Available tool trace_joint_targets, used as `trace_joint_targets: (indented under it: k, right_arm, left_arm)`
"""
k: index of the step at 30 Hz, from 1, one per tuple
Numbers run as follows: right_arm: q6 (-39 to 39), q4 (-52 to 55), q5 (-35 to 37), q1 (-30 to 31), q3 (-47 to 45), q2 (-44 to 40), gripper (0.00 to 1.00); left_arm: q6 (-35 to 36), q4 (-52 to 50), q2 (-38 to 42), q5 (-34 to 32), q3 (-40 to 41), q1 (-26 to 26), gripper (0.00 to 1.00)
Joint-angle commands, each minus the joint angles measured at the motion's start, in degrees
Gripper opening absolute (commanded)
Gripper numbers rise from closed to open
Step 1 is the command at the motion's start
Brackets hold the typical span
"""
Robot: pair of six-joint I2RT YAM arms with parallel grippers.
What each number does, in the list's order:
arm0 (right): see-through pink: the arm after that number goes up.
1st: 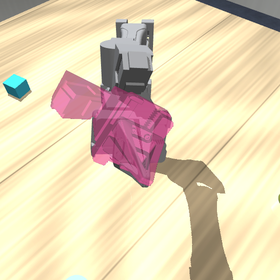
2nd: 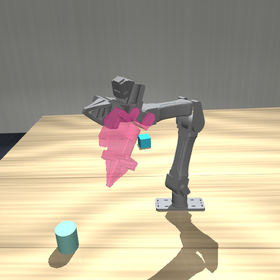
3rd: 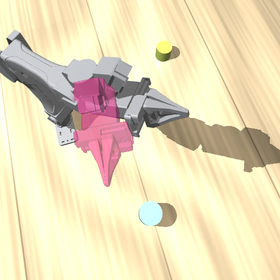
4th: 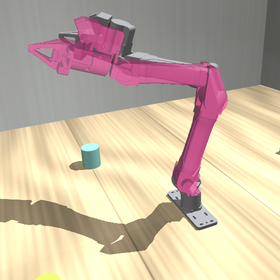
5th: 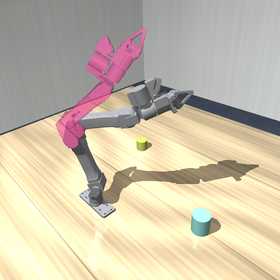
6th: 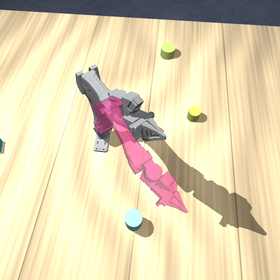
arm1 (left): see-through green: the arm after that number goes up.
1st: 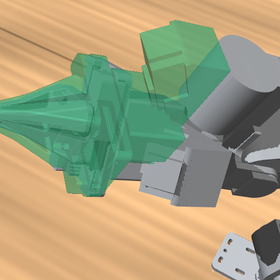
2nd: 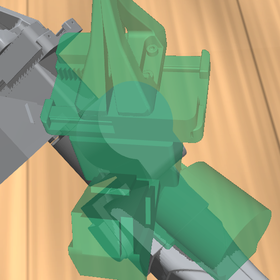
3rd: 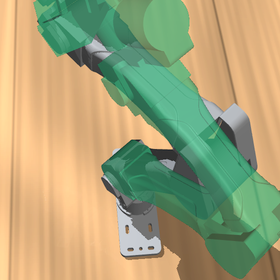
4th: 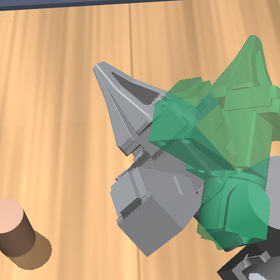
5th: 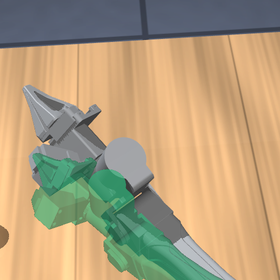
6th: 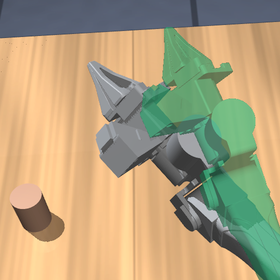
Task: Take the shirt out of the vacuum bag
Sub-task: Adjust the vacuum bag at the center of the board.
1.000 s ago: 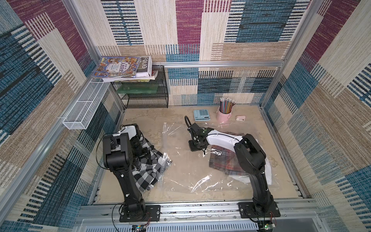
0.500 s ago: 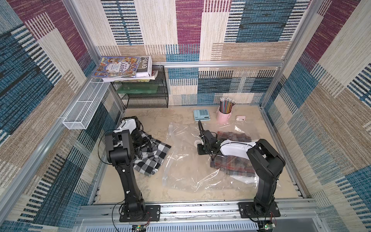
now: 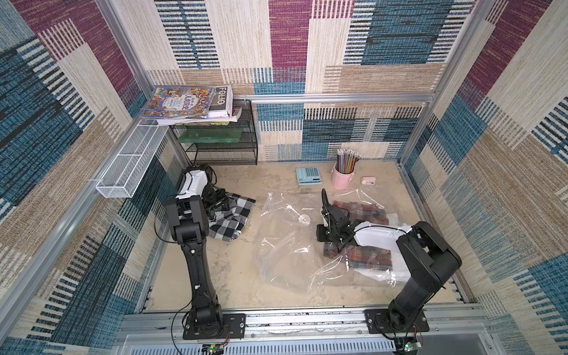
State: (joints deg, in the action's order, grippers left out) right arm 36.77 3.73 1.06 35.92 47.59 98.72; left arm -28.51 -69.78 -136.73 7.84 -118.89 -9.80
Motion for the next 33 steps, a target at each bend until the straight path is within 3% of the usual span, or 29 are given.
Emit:
trace_joint_targets:
  k: [1,7,20,33]
  right_arm:
    - [0.50,28.12,0.59,0.34,-2.12,1.87,0.18]
    - [0.41,28.39,-0.34,2.06,-0.37,2.66,0.18]
    - [1.54,26.94,-5.04,8.30,-8.35,-7.09,0.17]
    - [2.02,26.16,-7.08,14.92,-7.39,-7.46,0.16]
  left_arm:
    - [-2.19,0.66,-2.11,2.04,-2.26,2.90,0.77]
    - [-7.08,0.74,-6.41,5.60,-8.49,9.34,0.77]
    - [-19.78,2.52,-14.53,10.82,-23.74,12.35,0.77]
    - [-31.64,13.46,-15.50,12.29,-21.65,18.41,0.77]
